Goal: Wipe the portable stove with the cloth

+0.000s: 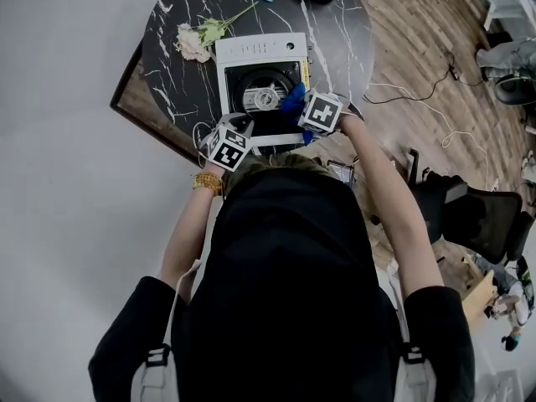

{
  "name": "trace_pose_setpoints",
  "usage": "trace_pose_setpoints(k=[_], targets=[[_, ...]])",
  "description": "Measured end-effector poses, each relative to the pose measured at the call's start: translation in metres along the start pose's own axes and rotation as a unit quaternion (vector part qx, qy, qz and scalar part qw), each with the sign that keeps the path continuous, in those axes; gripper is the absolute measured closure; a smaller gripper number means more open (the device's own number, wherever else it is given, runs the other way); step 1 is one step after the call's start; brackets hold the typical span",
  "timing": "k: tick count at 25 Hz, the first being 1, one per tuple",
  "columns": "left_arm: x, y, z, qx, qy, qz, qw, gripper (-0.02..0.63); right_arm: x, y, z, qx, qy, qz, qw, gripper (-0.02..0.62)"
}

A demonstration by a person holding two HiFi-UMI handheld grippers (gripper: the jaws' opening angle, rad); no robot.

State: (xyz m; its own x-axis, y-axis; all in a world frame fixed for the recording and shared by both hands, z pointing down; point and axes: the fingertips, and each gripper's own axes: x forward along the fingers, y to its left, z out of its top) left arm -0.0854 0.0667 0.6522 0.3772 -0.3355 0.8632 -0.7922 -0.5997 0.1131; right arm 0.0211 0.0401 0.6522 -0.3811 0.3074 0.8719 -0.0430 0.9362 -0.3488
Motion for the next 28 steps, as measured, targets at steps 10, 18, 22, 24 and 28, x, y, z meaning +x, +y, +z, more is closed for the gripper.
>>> trace_pose_setpoints(k=[10, 18, 22, 24, 28], targets=[[-0.051, -0.004, 0.055, -0.252, -0.141, -0.229, 0.9296, 0.415, -0.093, 0.034, 0.052, 0.105, -0.396, -0.027, 0.912, 0.526], [-0.084, -0.055, 0.117, -0.289, -0.18, -0.439, 0.8318, 0.368, -0.082, 0.065, 0.098, -0.05, -0.384, -0.178, 0.905, 0.523], [-0.067, -0.038, 0.115, -0.275, -0.15, -0.385, 0.868, 0.462, -0.071, 0.05, 0.079, -0.04, -0.342, -0.225, 0.912, 0.463], [-0.051, -0.01, 0.113, -0.25, -0.115, -0.317, 0.9076, 0.482, -0.066, 0.04, 0.059, 0.0, -0.326, -0.243, 0.913, 0.457], [-0.012, 0.062, 0.113, -0.087, 0.016, -0.151, 0.9847, 0.487, -0.049, 0.02, 0.003, 0.101, -0.267, -0.285, 0.915, 0.457]])
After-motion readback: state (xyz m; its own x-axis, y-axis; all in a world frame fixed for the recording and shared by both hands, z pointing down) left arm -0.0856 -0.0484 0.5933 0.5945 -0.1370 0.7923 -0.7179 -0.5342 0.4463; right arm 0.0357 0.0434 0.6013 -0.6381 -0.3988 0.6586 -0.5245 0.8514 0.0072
